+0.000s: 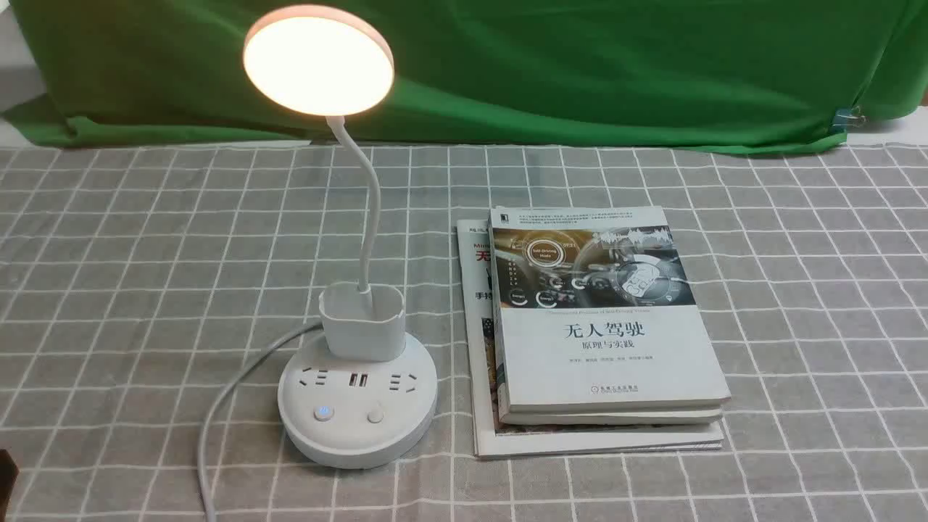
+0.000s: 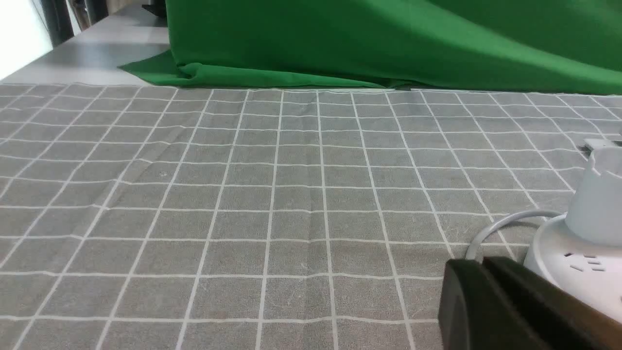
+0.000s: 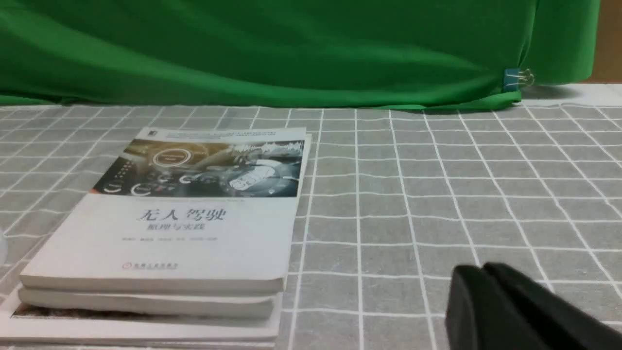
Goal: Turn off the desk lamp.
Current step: Use the left arm to press the button switch on the lamp holder
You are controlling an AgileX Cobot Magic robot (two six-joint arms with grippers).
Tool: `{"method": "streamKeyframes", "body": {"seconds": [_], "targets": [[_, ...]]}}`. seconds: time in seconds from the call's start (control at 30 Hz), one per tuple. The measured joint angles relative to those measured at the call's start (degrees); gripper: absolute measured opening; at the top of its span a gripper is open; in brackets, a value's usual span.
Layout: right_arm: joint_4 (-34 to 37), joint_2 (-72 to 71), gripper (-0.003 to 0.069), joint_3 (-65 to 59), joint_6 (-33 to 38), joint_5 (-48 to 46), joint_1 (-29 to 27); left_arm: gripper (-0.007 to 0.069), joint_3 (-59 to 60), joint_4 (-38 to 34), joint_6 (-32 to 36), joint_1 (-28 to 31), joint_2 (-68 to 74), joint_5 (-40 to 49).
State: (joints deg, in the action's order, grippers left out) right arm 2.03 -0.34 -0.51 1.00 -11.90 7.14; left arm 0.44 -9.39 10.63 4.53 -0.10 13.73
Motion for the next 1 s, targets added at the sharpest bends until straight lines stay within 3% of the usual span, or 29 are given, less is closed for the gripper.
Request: {"method": "streamKeyframes", "body": {"seconds": [0.3,0.47,0.67,0.73,1.0], "targets": [[0.0,0.0,0.0036,0.0,0.0,0.0,0.0,0.0001,0.0,-0.1,0.0,0.0,0.0,-0.2],[0.0,0.0,0.0036,0.0,0.0,0.0,0.0,0.0001,0.0,-3.7,0.0,0.0,0.0,-1.5],[0.0,0.0,0.0036,0.0,0.0,0.0,0.0,0.0001,0.0,-18.4,-1.6,0.0,0.0,-7.1],[0.0,0.0,0.0036,0.0,0.0,0.0,0.0,0.0001,0.0,-28.1,-2.7,0.0,0.0,-11.1],[0.0,0.0,0.0036,0.0,0.0,0.0,0.0,0.0001,-0.7,-34.2,-5.6,0.0,0.0,-13.7]]}}
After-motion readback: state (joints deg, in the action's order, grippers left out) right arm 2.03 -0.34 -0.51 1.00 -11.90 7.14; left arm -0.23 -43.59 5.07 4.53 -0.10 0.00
